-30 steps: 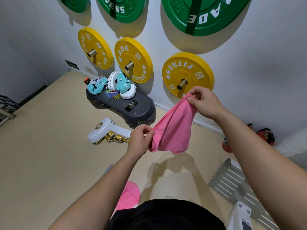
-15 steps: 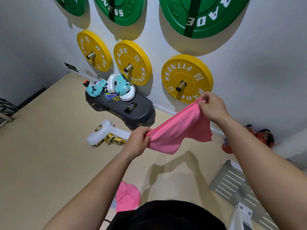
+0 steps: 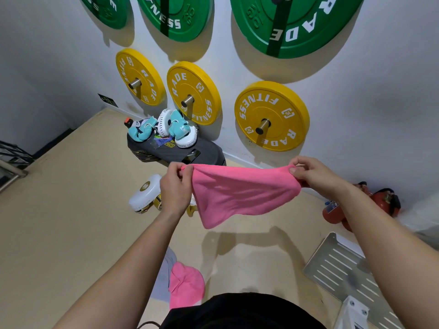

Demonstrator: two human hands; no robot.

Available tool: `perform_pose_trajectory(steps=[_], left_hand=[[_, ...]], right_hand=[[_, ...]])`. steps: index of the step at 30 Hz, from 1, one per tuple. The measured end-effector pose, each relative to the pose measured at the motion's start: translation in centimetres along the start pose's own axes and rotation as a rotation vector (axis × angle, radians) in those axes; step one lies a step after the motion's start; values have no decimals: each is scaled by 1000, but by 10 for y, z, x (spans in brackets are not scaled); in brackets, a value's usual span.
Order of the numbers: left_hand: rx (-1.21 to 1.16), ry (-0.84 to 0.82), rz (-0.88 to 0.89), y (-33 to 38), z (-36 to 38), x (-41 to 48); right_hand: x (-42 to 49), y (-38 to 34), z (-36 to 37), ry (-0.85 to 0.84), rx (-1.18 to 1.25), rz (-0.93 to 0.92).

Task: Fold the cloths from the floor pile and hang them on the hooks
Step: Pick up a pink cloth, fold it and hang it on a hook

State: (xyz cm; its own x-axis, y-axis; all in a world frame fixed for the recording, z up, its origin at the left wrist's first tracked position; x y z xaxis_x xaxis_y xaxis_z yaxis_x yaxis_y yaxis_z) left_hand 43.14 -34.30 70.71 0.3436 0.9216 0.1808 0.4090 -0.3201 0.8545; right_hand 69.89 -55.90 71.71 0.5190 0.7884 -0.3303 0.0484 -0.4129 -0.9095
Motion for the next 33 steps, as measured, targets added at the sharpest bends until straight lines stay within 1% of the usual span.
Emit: perform_pose_trajectory(steps=[1, 2, 3, 5, 7, 8, 9, 10, 12, 14, 16, 21, 26, 30, 33], left_hand=[[6, -4, 9, 1, -1, 3], [16, -17, 13, 2, 0, 5], [22, -27, 10, 4, 1, 6], [20, -25, -27, 7, 7, 8], [-1, -10, -109, 10, 17, 7], [-24, -18, -160, 10, 23, 5], [-53, -44, -209, 10, 31, 0], [-87, -88, -249, 9, 40, -5], [-166, -198, -302, 8, 56, -21], [-245, -288, -343, 7, 72, -37], [-308, -345, -361, 9, 83, -50], [-338, -440, -333, 13, 92, -66], [-285, -495, -283, 16, 83, -66], [-264, -559, -281, 17, 76, -63], [-291, -631, -275, 21, 68, -62]], right_hand=[[0, 3, 0, 5, 10, 5], [2, 7, 0, 48, 0, 6], [5, 10, 1, 131, -34, 6], [14, 16, 4, 356, -106, 12], [17, 20, 13, 553, -114, 60], [15, 20, 20, 607, -72, 95], [13, 22, 29, 620, -12, 124], [10, 24, 38, 600, 48, 144], [2, 27, 61, 500, 105, 143], [-6, 28, 84, 415, 121, 104], [-14, 24, 104, 366, 145, 57], [-24, 22, 125, 367, 89, -9], [-26, 23, 128, 320, 172, -19], [-24, 23, 128, 259, 125, -16], [-20, 21, 124, 256, 62, -19]])
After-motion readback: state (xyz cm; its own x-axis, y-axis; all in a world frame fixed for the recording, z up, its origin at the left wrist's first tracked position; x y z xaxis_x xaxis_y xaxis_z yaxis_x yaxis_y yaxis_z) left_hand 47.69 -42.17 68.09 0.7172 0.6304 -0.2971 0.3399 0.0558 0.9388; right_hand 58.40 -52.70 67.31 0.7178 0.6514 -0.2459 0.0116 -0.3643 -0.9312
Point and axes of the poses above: each hand's wrist, its own x-axis towards the middle knuckle, its own z-axis out of the palm, y = z × x, the point moved 1 cm from there along x, towards the middle knuckle, and after that the axes turned 5 degrees about -x, right-handed, at the moved point
